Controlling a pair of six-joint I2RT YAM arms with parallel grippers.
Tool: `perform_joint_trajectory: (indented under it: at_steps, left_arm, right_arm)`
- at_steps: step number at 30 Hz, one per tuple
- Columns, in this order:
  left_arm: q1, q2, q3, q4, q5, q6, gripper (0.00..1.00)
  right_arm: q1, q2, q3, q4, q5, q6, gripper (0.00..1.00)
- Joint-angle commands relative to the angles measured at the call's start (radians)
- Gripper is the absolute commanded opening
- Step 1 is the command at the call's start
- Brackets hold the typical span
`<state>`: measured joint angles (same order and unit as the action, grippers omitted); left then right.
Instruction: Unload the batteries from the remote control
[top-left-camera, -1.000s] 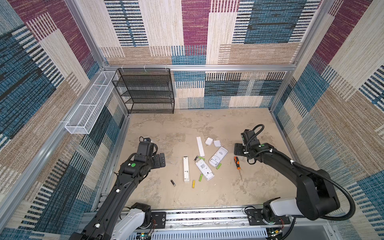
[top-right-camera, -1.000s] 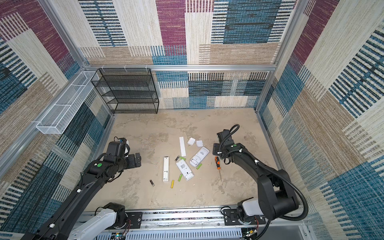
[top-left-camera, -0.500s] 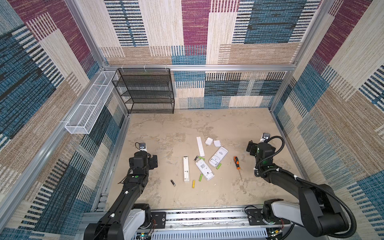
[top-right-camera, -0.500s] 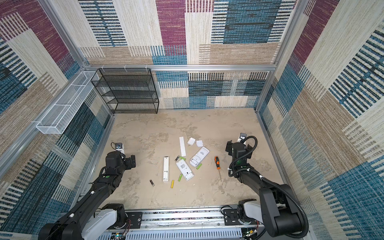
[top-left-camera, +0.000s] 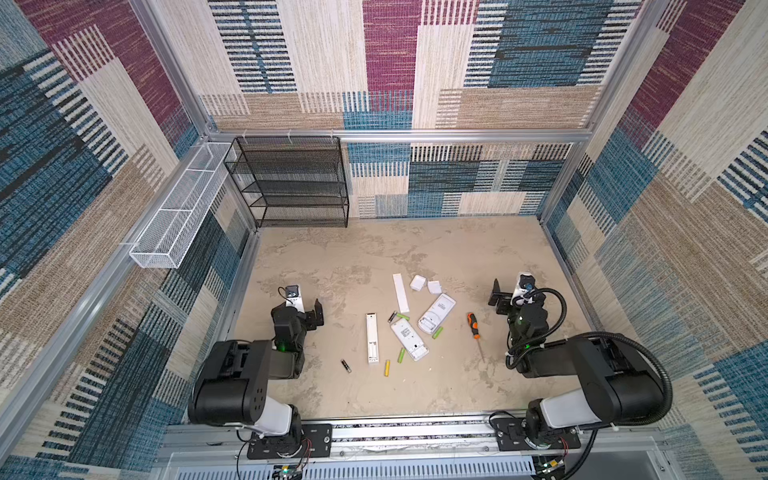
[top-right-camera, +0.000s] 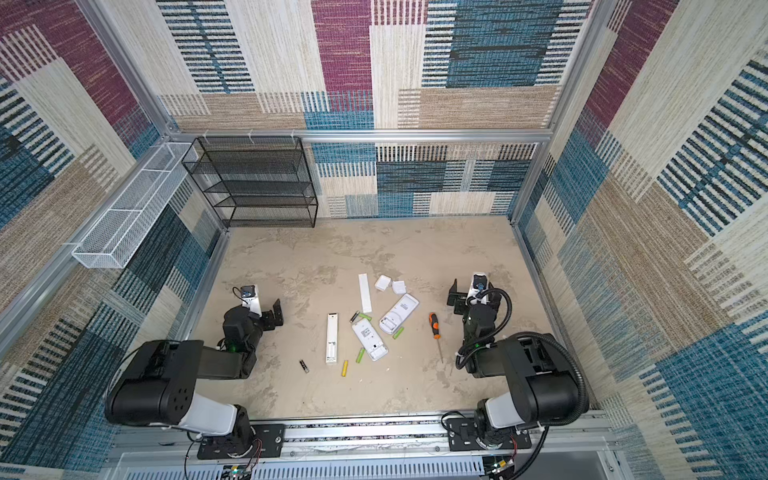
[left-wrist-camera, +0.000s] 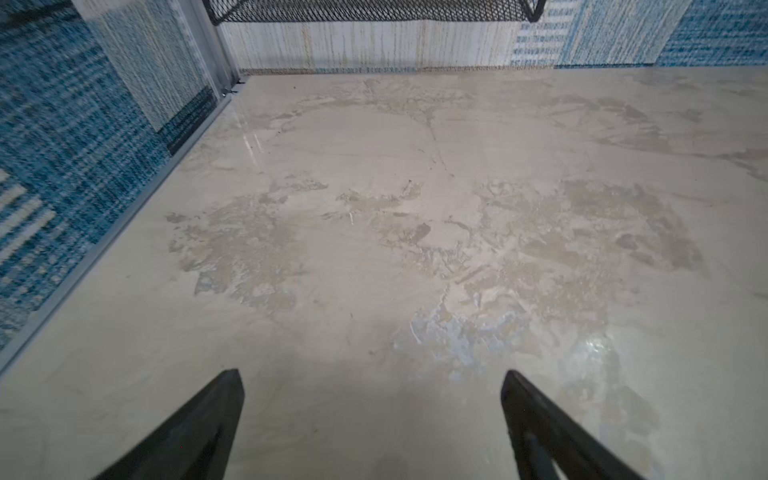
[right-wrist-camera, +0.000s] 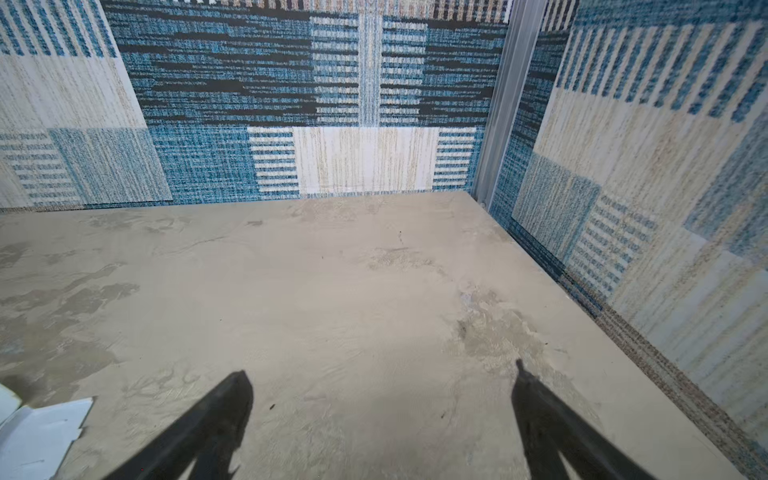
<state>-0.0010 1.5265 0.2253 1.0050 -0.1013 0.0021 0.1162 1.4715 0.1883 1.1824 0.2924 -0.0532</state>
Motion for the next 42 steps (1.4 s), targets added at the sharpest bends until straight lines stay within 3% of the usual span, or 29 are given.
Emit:
perform_joint_trajectory:
  at_steps: [1,6,10,13,16,22,24,26,27,29,42]
  left_arm:
    - [0.001,-0.03,0.047,0.039,0.022,0.004,0.99]
    - [0.001,-0.003,0.205,-0.223,0.134,0.053,0.99]
    - [0.0,0.001,0.191,-0.19,0.105,0.045,0.99]
    - [0.001,0.011,0.194,-0.178,0.101,0.044,0.99]
    - [0.001,0.01,0.194,-0.178,0.101,0.044,0.99]
    - [0.001,0.009,0.197,-0.186,0.101,0.044,0.99]
    - [0.001,0.008,0.196,-0.19,0.101,0.042,0.99]
    - [0.001,0.009,0.197,-0.19,0.102,0.041,0.99]
    - [0.001,0.009,0.199,-0.19,0.102,0.042,0.99]
    - [0.001,0.009,0.198,-0.19,0.102,0.042,1.0]
    - [0.001,0.015,0.205,-0.195,0.103,0.045,0.99]
  right_arm:
    - [-0.013,0.007,0.007,0.104,-0.042,-0.013,1.0]
    - [-0.042,0.033,0.098,-0.042,-0.056,0.023,1.0]
    - [-0.053,0.099,0.264,-0.29,0.029,0.066,1.0]
    - [-0.053,0.158,0.365,-0.41,0.031,0.066,1.0]
    - [-0.053,0.131,0.313,-0.353,-0.005,0.053,1.0]
    - [-0.098,0.009,0.003,0.091,-0.148,0.064,1.0]
    - [-0.119,0.092,-0.047,0.289,-0.162,0.081,1.0]
    - [-0.12,0.04,-0.012,0.127,-0.17,0.086,1.0]
    - [-0.118,0.079,-0.017,0.203,-0.172,0.077,1.0]
    - [-0.12,0.049,-0.002,0.122,-0.178,0.08,1.0]
    - [-0.118,0.058,-0.006,0.141,-0.176,0.077,1.0]
